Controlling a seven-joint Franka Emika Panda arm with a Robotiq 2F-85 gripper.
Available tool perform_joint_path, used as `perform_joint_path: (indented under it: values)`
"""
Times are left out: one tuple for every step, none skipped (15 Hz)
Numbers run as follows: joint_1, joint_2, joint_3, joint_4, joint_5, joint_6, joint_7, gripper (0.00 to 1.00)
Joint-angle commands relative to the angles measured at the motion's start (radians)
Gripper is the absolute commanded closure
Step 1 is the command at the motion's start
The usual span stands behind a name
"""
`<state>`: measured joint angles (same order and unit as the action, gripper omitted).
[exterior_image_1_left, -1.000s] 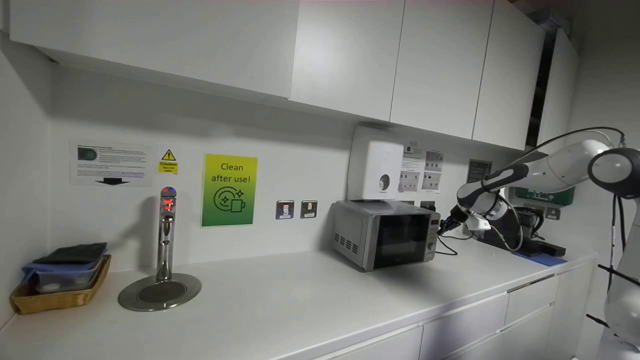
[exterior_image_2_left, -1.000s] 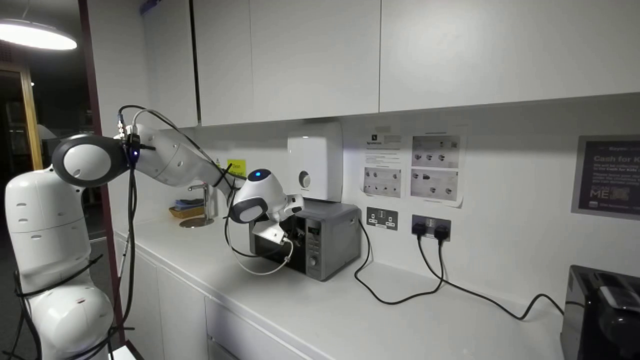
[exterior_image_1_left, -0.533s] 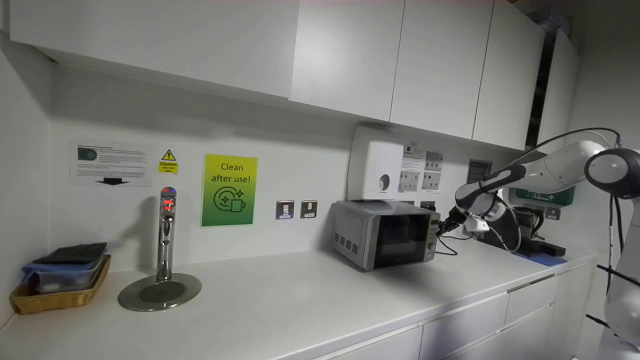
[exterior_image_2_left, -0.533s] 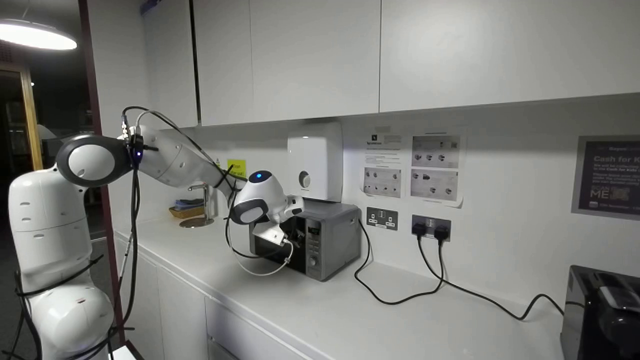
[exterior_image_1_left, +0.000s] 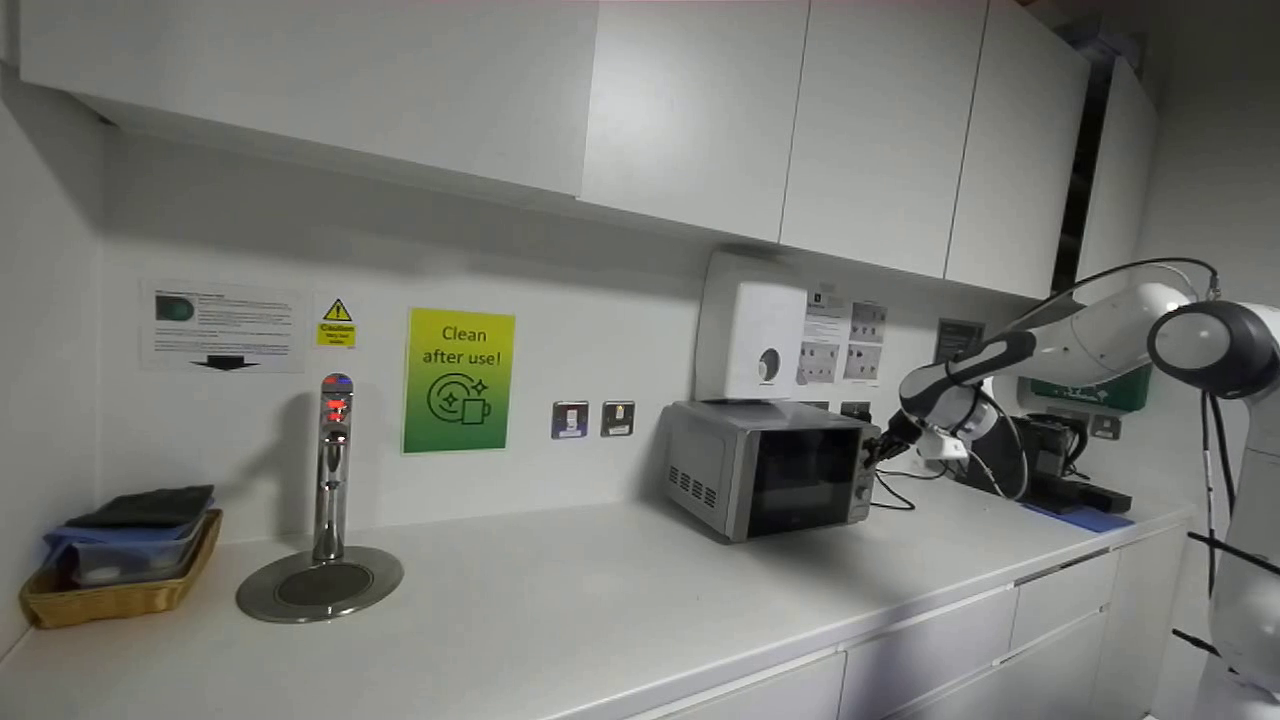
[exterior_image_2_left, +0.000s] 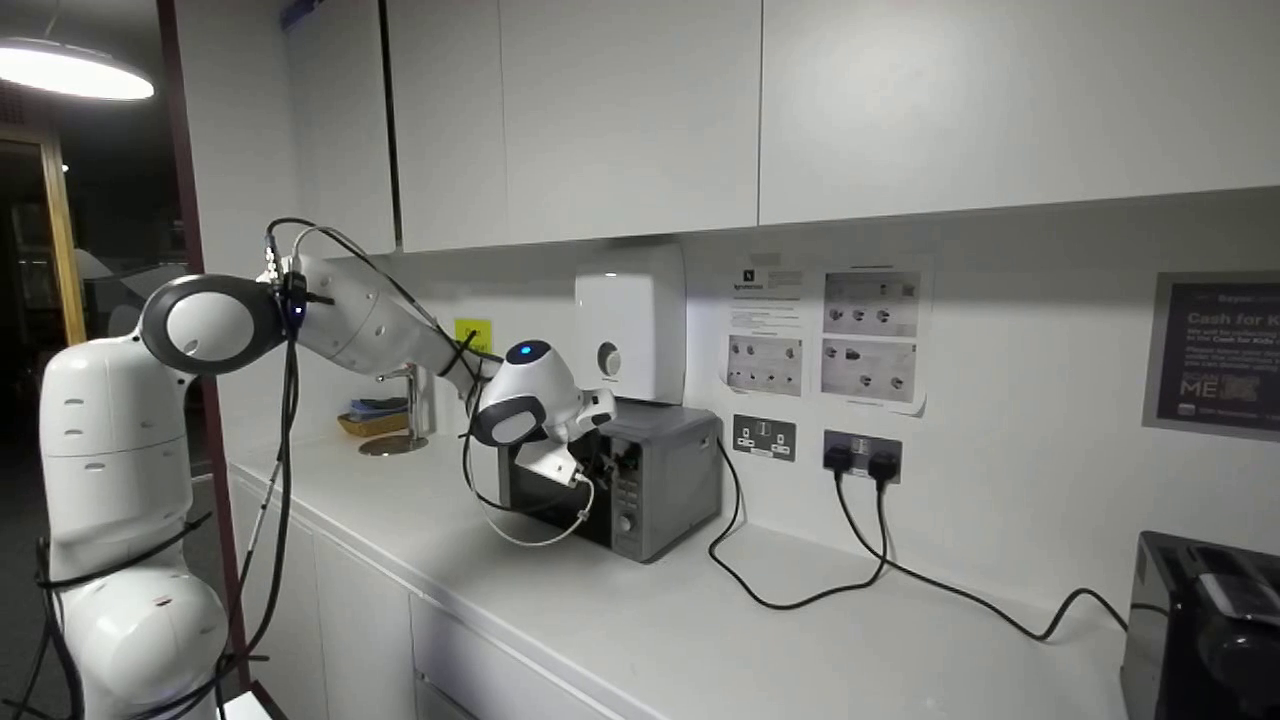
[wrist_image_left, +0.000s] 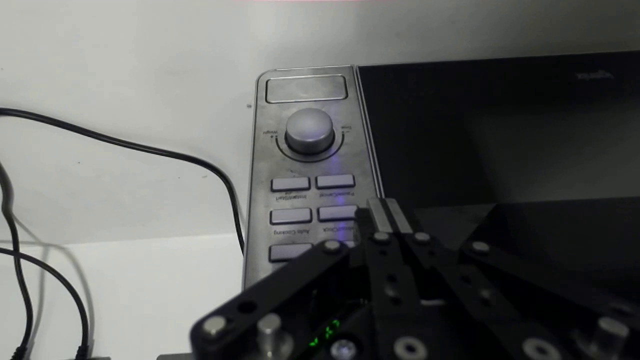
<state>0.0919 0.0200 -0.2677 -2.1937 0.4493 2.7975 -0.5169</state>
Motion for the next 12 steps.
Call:
perform_joint_path:
  values:
    - [0.004,0.032,0.004,0.039,0.017,0.042,0.021,1.0]
    - [0.003,0.036,0.003,0.044,0.013,0.044,0.025,1.0]
    - [0.003,0.039,0.002,0.047,0.007,0.045,0.03,1.0]
    - [0.003,0.041,0.002,0.045,0.003,0.05,0.031,1.0]
    - [0.003,0.043,0.001,0.041,-0.002,0.053,0.032,1.0]
    - [0.003,0.044,0.0,0.038,-0.005,0.057,0.03,1.0]
    - [0.002,0.045,0.0,0.037,-0.006,0.057,0.029,1.0]
    - [0.002,0.045,0.0,0.036,-0.003,0.06,0.027,1.0]
    - [0.003,0.046,0.001,0.038,0.001,0.06,0.026,1.0]
    - [0.003,0.05,0.001,0.045,0.003,0.058,0.033,1.0]
    - [0.003,0.051,0.001,0.048,0.005,0.059,0.035,1.0]
    - [0.003,0.051,0.0,0.048,0.001,0.06,0.041,1.0]
